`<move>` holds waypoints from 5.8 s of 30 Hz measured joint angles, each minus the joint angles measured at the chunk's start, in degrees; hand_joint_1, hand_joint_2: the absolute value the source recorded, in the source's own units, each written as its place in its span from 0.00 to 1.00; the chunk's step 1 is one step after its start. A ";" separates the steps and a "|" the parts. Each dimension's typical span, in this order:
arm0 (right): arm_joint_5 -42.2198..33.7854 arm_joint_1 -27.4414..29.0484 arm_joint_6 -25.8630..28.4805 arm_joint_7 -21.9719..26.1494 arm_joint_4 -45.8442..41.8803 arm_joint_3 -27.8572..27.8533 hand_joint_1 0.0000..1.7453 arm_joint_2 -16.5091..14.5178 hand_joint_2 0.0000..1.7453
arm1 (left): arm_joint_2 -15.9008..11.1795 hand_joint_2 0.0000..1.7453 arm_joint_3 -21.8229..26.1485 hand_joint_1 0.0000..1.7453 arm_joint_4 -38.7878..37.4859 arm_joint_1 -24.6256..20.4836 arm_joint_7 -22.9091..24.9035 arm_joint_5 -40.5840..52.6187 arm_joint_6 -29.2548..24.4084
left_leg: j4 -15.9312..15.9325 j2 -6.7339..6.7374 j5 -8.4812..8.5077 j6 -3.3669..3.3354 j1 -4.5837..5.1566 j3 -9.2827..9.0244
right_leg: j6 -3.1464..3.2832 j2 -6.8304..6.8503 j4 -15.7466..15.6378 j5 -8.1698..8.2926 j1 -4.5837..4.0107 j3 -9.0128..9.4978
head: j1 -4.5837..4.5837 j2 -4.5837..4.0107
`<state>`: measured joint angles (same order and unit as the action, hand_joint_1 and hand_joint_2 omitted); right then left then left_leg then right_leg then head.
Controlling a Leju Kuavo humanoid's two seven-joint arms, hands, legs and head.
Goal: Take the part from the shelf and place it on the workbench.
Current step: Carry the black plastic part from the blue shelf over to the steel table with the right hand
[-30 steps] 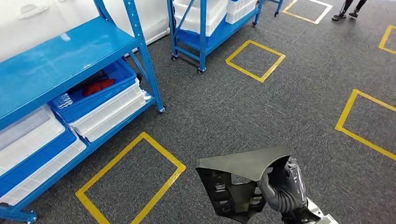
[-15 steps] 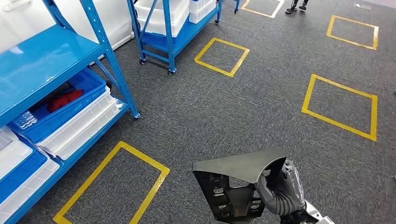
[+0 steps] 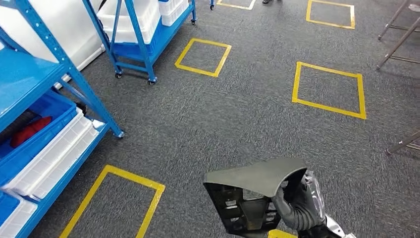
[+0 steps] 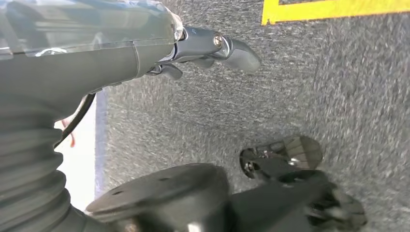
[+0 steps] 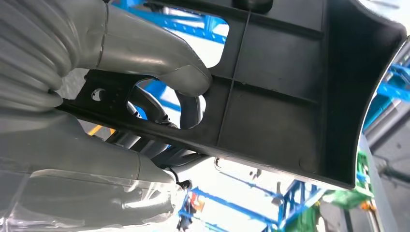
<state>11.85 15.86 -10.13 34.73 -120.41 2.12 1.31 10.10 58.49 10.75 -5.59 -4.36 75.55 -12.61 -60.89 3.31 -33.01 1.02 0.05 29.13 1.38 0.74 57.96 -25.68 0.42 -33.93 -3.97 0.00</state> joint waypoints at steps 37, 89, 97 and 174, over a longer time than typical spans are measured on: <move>1.03 -2.96 -1.72 -2.15 -0.87 0.07 1.00 -1.64 1.00 | 0.97 1.00 0.96 0.00 0.00 -0.23 -2.08 -2.35 1.83 | -10.32 -2.98 -0.75 -0.14 -0.33 6.49 | 0.22 -4.07 -0.32 -0.40 -0.18 0.99 | 0.01 0.00; 0.06 -3.44 -2.22 -2.63 -1.79 0.05 1.00 -1.24 1.00 | 2.03 1.00 1.33 0.00 0.07 0.14 -2.85 -1.90 2.81 | 3.15 2.46 4.19 -1.11 -0.11 1.00 | -1.39 1.77 0.45 -1.09 -0.66 0.21 | 0.01 0.00; 0.02 -3.55 -2.28 -2.62 -1.84 0.02 1.00 -1.18 1.00 | 2.03 1.00 1.36 0.00 0.07 -0.13 -3.09 -1.90 2.69 | -12.50 -2.86 -2.03 0.06 -0.59 8.41 | -0.27 -3.52 -0.72 -0.72 0.21 1.27 | 0.01 0.00; -0.65 -5.18 -2.93 -1.77 -0.23 -0.50 1.00 -0.12 1.00 | 2.67 1.00 1.91 0.00 0.13 0.33 -3.21 -2.50 2.25 | 3.70 -2.72 5.43 -3.30 -0.50 2.06 | -4.34 -1.01 14.81 -6.47 0.54 -6.34 | -0.03 0.00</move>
<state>11.20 10.68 -13.07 32.95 -120.64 1.62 1.19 12.76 60.40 10.88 -5.26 -7.58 73.06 -10.36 -57.19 0.59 -27.57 -2.28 -0.45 31.19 -2.95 -0.27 72.77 -32.15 0.96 -40.28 -4.00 0.00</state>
